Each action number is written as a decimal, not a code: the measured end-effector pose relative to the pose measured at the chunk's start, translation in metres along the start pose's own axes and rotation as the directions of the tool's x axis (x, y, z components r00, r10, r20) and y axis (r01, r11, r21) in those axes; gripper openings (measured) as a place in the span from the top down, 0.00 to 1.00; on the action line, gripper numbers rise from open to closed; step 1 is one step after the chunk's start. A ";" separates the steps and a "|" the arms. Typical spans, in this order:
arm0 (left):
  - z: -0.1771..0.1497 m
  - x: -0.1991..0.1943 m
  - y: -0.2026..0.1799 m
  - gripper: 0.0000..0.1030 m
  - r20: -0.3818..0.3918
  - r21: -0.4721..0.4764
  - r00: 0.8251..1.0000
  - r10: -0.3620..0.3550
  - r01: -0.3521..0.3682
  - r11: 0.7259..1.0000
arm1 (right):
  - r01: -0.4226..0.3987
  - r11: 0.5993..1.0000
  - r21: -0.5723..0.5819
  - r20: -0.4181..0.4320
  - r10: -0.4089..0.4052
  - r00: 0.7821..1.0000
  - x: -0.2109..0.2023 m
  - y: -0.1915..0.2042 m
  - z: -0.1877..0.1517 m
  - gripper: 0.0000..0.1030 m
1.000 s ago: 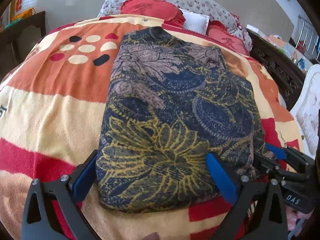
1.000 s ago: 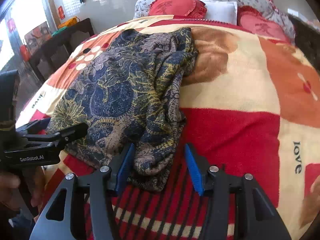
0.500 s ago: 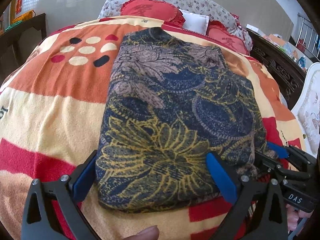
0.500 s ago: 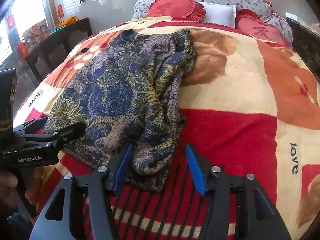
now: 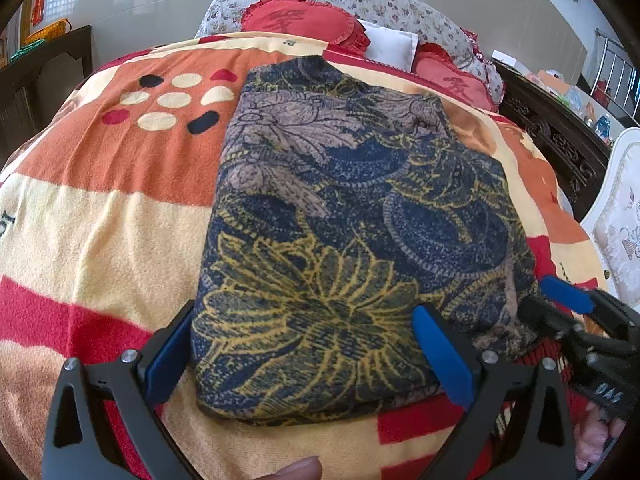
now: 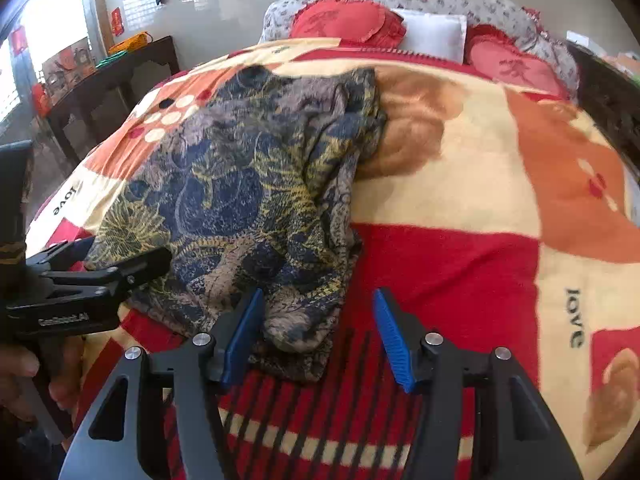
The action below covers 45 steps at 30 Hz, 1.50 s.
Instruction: Fold small clothes
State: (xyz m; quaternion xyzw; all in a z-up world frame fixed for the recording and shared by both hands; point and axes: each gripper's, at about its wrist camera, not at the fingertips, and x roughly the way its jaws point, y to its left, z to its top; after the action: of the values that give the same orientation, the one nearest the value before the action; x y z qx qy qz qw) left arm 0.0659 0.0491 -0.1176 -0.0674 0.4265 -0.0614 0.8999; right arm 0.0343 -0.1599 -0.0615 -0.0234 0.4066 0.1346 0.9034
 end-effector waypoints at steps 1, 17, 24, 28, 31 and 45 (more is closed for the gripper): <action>0.000 0.000 0.000 0.00 0.000 0.001 1.000 0.000 0.000 1.000 | 0.007 1.000 0.020 0.019 -0.008 1.000 -0.006 -0.003 -0.001 0.56; 0.017 -0.049 -0.029 0.00 -0.050 0.036 0.993 0.105 -0.103 0.994 | 0.129 0.990 0.053 0.000 -0.129 0.992 -0.061 -0.012 0.004 0.56; 0.026 -0.057 -0.042 0.00 -0.103 0.045 0.987 0.120 -0.116 0.992 | 0.119 0.993 0.009 0.029 -0.119 0.992 -0.077 -0.001 0.021 0.56; 0.024 -0.056 -0.044 0.00 -0.114 0.053 0.985 0.128 -0.123 0.991 | 0.096 0.995 0.021 0.051 -0.097 0.994 -0.084 0.001 0.025 0.56; 0.023 -0.054 -0.045 0.00 -0.121 0.054 0.984 0.132 -0.127 0.990 | 0.093 0.995 0.021 0.056 -0.094 0.994 -0.087 0.001 0.025 0.56; 0.023 -0.050 -0.041 0.00 -0.128 0.054 0.981 0.145 -0.139 0.989 | 0.085 0.996 0.025 0.052 -0.087 0.995 -0.086 -0.001 0.022 0.56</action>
State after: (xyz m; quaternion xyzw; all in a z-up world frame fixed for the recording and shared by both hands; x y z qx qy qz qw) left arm 0.0498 0.0186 -0.0579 -0.0124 0.4873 -0.0108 0.8731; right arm -0.0040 -0.1766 0.0173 -0.0270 0.3825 0.0915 0.9190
